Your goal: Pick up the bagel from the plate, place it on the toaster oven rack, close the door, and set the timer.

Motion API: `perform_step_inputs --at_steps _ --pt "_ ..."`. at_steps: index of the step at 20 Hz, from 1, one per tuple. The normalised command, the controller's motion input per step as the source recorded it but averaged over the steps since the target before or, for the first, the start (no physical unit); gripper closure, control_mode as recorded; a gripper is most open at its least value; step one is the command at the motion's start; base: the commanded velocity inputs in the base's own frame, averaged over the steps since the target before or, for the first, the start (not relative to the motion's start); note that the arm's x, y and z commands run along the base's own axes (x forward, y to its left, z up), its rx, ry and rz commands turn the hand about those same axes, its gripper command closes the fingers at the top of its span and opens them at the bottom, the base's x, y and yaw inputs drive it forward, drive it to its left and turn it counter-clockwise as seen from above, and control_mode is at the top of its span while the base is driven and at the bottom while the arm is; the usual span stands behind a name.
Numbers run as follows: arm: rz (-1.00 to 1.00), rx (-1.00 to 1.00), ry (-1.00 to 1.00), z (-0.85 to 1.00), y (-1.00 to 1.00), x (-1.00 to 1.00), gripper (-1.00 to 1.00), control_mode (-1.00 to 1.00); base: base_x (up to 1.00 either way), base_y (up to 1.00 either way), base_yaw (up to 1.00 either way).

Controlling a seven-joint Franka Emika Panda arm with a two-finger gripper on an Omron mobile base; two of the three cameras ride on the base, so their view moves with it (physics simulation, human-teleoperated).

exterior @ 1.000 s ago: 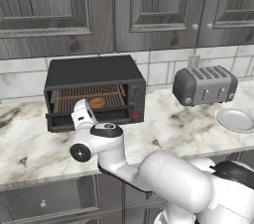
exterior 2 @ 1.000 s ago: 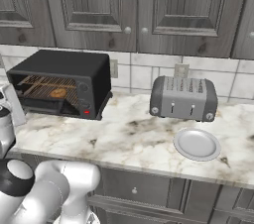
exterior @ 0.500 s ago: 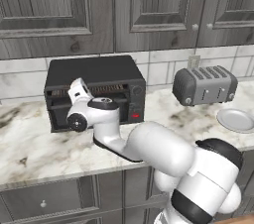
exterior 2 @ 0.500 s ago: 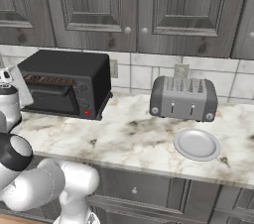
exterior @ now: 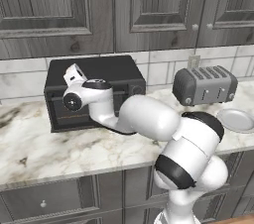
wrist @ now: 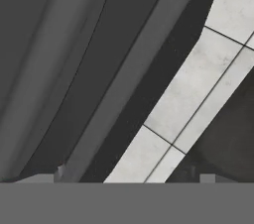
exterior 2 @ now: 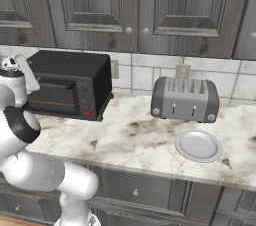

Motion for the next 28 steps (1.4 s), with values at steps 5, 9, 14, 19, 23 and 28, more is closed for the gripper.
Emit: perform_step_inputs --at_steps 5,9,14,19,23,28 --pt "0.0 -0.04 0.0 0.15 0.05 0.33 -1.0 -1.0 0.0 0.0 0.0" --pt "0.01 0.0 0.0 1.0 -0.09 -0.39 -1.0 -1.0 0.0 0.0 0.0" --pt "0.0 0.0 0.08 0.95 -0.25 -0.54 -1.0 -1.0 0.0 0.0 0.0" --pt "-0.15 0.06 0.28 0.16 -0.4 -0.46 -1.0 -1.0 0.0 0.0 0.0" --pt "-0.47 0.16 0.2 -0.07 -0.26 -0.58 -1.0 -1.0 0.0 0.0 0.0" --pt "-0.53 0.13 0.04 -0.19 -0.2 -0.52 -1.0 -1.0 0.0 0.0 0.0"
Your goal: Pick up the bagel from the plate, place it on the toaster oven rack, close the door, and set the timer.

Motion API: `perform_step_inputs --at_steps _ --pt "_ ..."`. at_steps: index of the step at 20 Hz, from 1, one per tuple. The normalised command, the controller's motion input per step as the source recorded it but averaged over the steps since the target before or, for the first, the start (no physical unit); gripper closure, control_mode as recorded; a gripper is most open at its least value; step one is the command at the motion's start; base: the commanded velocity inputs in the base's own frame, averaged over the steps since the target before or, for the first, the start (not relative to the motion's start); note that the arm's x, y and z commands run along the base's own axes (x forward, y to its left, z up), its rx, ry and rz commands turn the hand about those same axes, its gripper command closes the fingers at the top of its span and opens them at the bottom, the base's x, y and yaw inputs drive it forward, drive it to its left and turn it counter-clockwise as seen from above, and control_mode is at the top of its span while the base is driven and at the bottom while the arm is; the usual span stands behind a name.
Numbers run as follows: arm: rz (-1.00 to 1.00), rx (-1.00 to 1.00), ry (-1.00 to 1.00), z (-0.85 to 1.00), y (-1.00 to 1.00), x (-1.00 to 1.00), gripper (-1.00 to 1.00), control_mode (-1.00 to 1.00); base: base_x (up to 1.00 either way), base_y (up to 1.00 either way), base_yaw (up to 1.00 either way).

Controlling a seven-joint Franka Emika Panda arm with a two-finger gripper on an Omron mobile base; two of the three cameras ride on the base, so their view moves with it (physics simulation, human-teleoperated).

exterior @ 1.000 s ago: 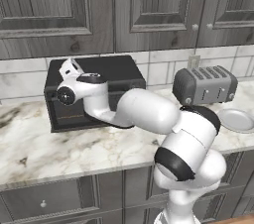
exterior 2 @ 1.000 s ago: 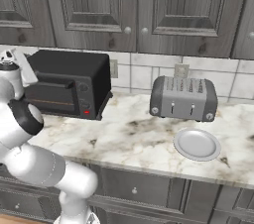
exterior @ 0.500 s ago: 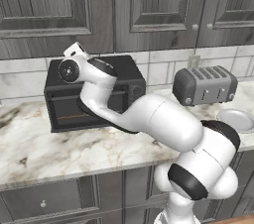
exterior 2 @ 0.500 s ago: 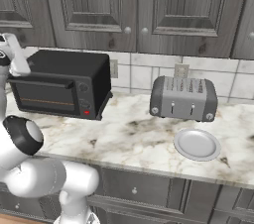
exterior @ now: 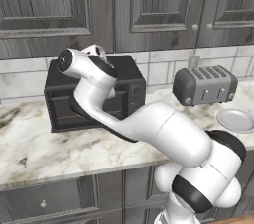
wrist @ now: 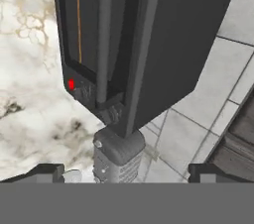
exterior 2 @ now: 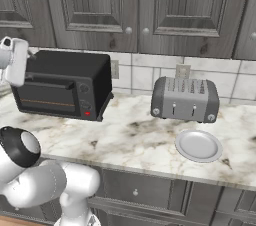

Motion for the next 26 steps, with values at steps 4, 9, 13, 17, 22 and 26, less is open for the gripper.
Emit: perform_step_inputs --at_steps 4,9,13,17,22,26 --pt "-0.47 0.06 -0.02 -0.23 -0.31 -0.1 -1.0 -1.0 0.0 0.0 0.0" --pt "-0.26 0.0 -0.15 -0.15 -0.42 0.02 -1.0 -1.0 0.0 0.0 0.0" --pt "-0.13 0.0 -0.27 -0.31 -0.35 0.15 -1.0 -1.0 0.0 0.0 0.0" --pt "-0.02 0.0 -0.35 -0.32 -0.43 0.01 -1.0 -1.0 0.0 0.0 0.0" --pt "-0.01 0.04 -0.35 -0.29 -0.6 0.0 -1.0 -1.0 0.0 0.0 0.0" --pt "-0.01 0.08 -0.31 -0.31 -0.7 0.0 -1.0 -1.0 0.0 0.0 0.0"
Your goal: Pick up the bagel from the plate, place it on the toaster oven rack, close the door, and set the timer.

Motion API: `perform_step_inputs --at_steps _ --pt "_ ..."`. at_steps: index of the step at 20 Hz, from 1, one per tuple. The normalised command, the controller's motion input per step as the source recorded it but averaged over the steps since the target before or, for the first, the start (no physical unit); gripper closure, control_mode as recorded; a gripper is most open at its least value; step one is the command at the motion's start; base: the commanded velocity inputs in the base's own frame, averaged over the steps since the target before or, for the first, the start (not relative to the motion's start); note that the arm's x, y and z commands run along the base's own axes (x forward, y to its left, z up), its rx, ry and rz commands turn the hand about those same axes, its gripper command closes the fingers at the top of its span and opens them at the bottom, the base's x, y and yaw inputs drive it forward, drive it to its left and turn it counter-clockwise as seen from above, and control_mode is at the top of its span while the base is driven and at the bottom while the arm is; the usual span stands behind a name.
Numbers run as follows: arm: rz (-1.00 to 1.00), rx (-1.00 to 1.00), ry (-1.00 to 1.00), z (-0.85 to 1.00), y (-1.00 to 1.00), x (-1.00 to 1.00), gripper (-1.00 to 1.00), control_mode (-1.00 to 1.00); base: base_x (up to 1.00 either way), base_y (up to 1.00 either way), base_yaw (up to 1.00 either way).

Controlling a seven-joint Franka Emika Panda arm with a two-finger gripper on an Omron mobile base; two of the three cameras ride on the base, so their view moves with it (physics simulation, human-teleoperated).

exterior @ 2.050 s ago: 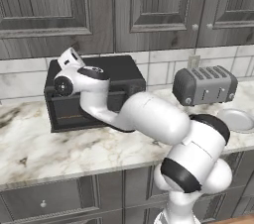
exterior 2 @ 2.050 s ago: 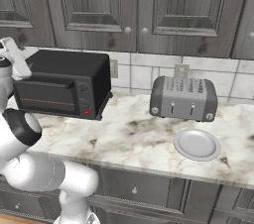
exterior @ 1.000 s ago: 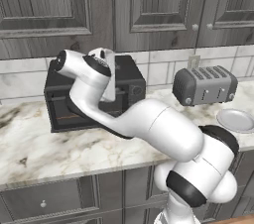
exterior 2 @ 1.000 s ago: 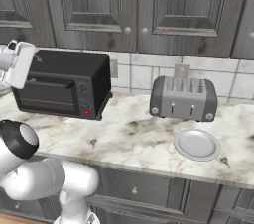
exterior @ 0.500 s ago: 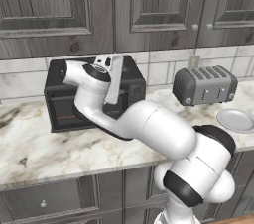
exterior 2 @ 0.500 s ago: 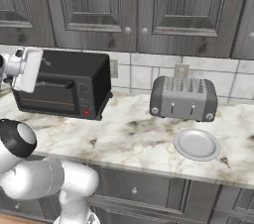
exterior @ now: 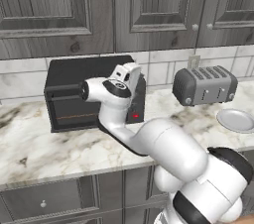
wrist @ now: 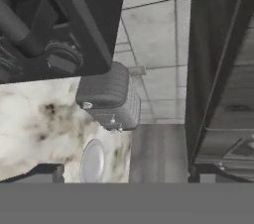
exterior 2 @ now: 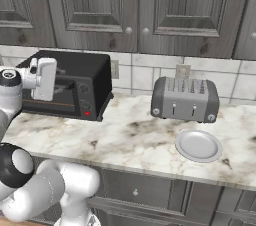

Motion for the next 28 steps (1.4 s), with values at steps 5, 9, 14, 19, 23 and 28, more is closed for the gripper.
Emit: perform_step_inputs --at_steps 5,9,14,19,23,28 --pt "-0.02 0.08 -0.25 -0.3 -0.5 0.0 -1.0 -1.0 0.0 0.0 0.0" --pt "-0.02 0.02 -0.21 -0.16 -0.05 0.0 -1.0 -1.0 0.0 0.0 0.0" --pt "0.0 -0.03 -0.17 -0.09 0.0 0.1 -1.0 -1.0 0.0 0.0 0.0" --pt "0.0 -0.14 -0.04 -0.11 0.0 0.3 -1.0 -1.0 0.0 0.0 0.0" --pt "0.06 -0.26 0.02 -0.1 0.06 0.1 -1.0 -1.0 0.0 0.0 0.0" --pt "0.15 -0.34 0.07 -0.05 0.14 0.02 -1.0 -1.0 0.0 0.0 0.0"
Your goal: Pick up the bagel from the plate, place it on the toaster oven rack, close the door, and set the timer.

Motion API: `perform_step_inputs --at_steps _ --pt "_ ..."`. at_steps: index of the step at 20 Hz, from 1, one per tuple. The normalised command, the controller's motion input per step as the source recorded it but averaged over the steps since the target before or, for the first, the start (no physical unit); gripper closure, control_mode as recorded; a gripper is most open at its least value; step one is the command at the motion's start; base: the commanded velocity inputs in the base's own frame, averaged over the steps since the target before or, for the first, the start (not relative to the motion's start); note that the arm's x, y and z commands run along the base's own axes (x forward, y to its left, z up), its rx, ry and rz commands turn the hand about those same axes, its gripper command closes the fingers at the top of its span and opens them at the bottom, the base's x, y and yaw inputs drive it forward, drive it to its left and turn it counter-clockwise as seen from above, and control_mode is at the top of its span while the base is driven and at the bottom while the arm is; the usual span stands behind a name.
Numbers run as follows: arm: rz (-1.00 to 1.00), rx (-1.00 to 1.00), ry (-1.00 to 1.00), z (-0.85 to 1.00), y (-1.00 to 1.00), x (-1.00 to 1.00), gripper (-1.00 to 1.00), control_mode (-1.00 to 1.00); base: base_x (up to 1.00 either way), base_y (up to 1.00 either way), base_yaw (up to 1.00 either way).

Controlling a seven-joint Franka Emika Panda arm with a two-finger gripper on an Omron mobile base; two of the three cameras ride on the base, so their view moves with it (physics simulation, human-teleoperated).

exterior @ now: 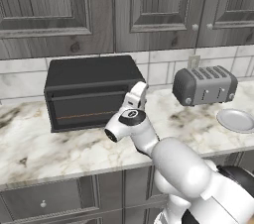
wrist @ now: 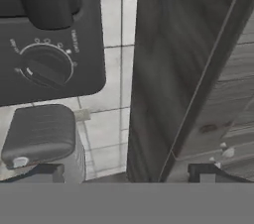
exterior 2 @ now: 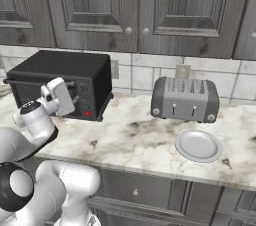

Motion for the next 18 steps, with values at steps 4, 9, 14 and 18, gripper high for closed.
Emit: perform_step_inputs --at_steps 4,9,14,18 --pt "0.15 -0.27 0.06 0.0 0.0 0.09 -1.0 -1.0 0.0 0.0 0.0" --pt "0.14 -0.23 0.1 -0.02 0.0 0.19 -1.0 -1.0 0.0 0.0 0.0" --pt "0.11 -0.23 0.15 -0.1 0.0 0.24 -1.0 -1.0 0.0 0.0 0.0" --pt "0.07 -0.23 0.19 -0.19 0.0 0.26 -1.0 -1.0 0.0 0.0 0.0"
